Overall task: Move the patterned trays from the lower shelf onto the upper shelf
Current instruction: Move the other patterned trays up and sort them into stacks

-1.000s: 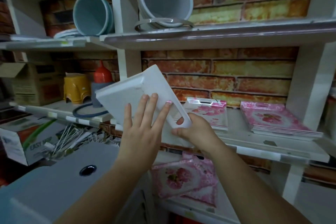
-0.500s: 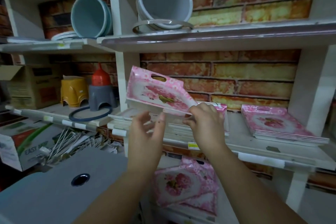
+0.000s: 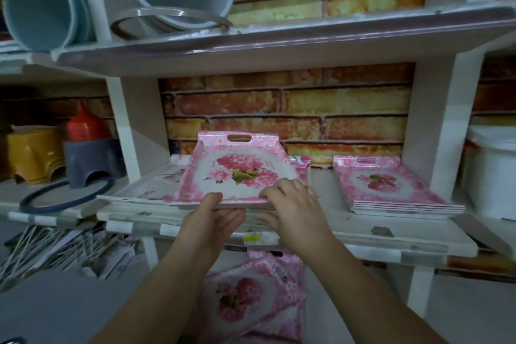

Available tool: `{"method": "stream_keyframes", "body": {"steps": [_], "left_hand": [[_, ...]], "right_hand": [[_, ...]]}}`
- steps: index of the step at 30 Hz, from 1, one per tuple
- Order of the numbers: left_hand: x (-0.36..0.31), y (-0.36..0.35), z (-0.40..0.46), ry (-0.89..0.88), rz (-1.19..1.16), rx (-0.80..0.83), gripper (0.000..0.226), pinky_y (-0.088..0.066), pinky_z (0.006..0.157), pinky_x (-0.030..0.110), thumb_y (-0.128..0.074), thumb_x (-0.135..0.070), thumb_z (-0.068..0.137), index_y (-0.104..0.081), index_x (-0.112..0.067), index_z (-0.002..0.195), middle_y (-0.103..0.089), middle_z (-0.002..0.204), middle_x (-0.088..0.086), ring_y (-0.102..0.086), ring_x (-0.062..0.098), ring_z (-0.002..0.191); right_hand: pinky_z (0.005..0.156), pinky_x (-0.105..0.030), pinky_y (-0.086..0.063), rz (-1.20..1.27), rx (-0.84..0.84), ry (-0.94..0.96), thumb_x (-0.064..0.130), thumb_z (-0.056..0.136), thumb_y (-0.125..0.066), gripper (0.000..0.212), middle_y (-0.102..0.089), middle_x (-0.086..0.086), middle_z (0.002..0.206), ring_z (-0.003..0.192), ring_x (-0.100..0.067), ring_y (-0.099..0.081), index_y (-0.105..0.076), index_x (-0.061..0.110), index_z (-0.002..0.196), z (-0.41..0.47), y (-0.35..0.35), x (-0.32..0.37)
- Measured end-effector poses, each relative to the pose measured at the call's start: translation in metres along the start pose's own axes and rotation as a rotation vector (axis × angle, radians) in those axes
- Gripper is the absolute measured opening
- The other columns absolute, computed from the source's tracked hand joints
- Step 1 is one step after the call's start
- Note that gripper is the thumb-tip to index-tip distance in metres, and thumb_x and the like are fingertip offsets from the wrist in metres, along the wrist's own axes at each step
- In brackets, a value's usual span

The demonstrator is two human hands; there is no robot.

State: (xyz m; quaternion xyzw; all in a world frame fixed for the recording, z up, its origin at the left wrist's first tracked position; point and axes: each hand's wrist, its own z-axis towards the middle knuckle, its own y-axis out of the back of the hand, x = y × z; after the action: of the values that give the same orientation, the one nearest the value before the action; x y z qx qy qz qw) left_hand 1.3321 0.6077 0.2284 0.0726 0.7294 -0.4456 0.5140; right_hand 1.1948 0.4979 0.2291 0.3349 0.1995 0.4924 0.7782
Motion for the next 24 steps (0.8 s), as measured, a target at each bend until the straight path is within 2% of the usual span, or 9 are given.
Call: {"method": "stream_keyframes", "body": {"steps": [2,6,10,12,15,17,20,22,24], "left_hand": [[0.005,-0.002,0.017,0.018,0.012,0.029,0.034,-0.056,0.078,0.039,-0.055,-0.022,0.094,-0.057,0.003,0.117,-0.068,0.109,0.027,-0.070,0.035,0.097],[0.013,-0.008,0.045,0.058,0.032,0.035,0.034,-0.055,0.081,0.041,-0.053,-0.021,0.094,-0.055,0.004,0.118,-0.069,0.106,0.027,-0.070,0.037,0.098],[0.023,-0.012,0.064,0.114,0.054,0.023,0.034,-0.054,0.079,0.041,-0.051,-0.020,0.096,-0.053,0.004,0.121,-0.069,0.105,0.029,-0.070,0.037,0.096],[0.030,-0.012,0.072,0.156,0.041,0.021,0.038,-0.054,0.078,0.042,-0.051,-0.019,0.096,-0.049,0.004,0.127,-0.066,0.110,0.032,-0.068,0.040,0.099],[0.030,-0.006,0.085,0.206,0.046,0.050,0.045,-0.058,0.075,0.044,-0.052,-0.022,0.097,-0.044,0.002,0.133,-0.062,0.118,0.034,-0.067,0.041,0.101],[0.025,0.001,0.091,0.227,0.186,0.083,0.049,-0.061,0.072,0.042,-0.053,-0.035,0.096,-0.049,0.001,0.129,-0.066,0.113,0.029,-0.068,0.038,0.100],[0.022,0.012,0.097,0.182,0.580,0.039,0.068,-0.060,0.072,0.044,-0.052,-0.061,0.083,-0.061,-0.001,0.112,-0.073,0.100,0.021,-0.072,0.035,0.092],[0.024,0.012,0.100,0.132,0.715,-0.009,0.072,-0.060,0.070,0.045,-0.047,-0.068,0.083,-0.069,-0.002,0.100,-0.076,0.093,0.015,-0.073,0.032,0.084],[0.027,0.006,0.102,0.115,0.757,-0.052,0.073,-0.059,0.061,0.040,-0.040,-0.068,0.088,-0.072,-0.003,0.095,-0.076,0.088,0.012,-0.074,0.031,0.077]], "right_hand": [[0.081,-0.039,-0.044,0.061,-0.001,-0.004,0.047,0.091,-0.057,0.029,-0.062,0.002,0.098,0.095,-0.022,-0.055,-0.066,0.025,0.108,0.004,-0.002,-0.014],[0.082,-0.036,-0.042,0.050,0.085,0.022,0.039,0.098,-0.049,0.025,-0.069,0.001,0.098,0.094,-0.025,-0.061,-0.066,0.029,0.114,0.018,-0.012,-0.039],[0.076,-0.032,-0.040,-0.004,0.157,0.058,0.025,0.092,-0.057,0.024,-0.068,0.002,0.091,0.088,-0.024,-0.062,-0.064,0.033,0.113,0.026,-0.029,-0.055],[0.071,-0.031,-0.035,-0.015,0.181,0.059,0.024,0.090,-0.059,0.020,-0.067,0.002,0.085,0.084,-0.024,-0.062,-0.065,0.032,0.107,0.028,-0.038,-0.060],[0.073,-0.032,-0.039,0.015,0.173,0.063,0.029,0.093,-0.057,0.019,-0.069,0.000,0.089,0.086,-0.026,-0.062,-0.065,0.032,0.110,0.028,-0.052,-0.067],[0.074,-0.034,-0.041,0.051,0.143,0.062,0.035,0.096,-0.053,0.021,-0.070,0.000,0.093,0.088,-0.026,-0.062,-0.066,0.033,0.112,0.029,-0.059,-0.072],[0.078,-0.035,-0.041,0.059,0.145,0.064,0.041,0.098,-0.046,0.027,-0.070,0.000,0.101,0.095,-0.025,-0.061,-0.064,0.033,0.117,0.033,-0.067,-0.073],[0.080,-0.034,-0.040,0.049,0.161,0.064,0.043,0.099,-0.043,0.030,-0.069,0.001,0.103,0.098,-0.024,-0.061,-0.062,0.033,0.120,0.036,-0.073,-0.072],[0.080,-0.034,-0.039,0.045,0.155,0.056,0.046,0.100,-0.040,0.032,-0.069,0.002,0.104,0.099,-0.023,-0.060,-0.061,0.032,0.119,0.037,-0.079,-0.073]]}}
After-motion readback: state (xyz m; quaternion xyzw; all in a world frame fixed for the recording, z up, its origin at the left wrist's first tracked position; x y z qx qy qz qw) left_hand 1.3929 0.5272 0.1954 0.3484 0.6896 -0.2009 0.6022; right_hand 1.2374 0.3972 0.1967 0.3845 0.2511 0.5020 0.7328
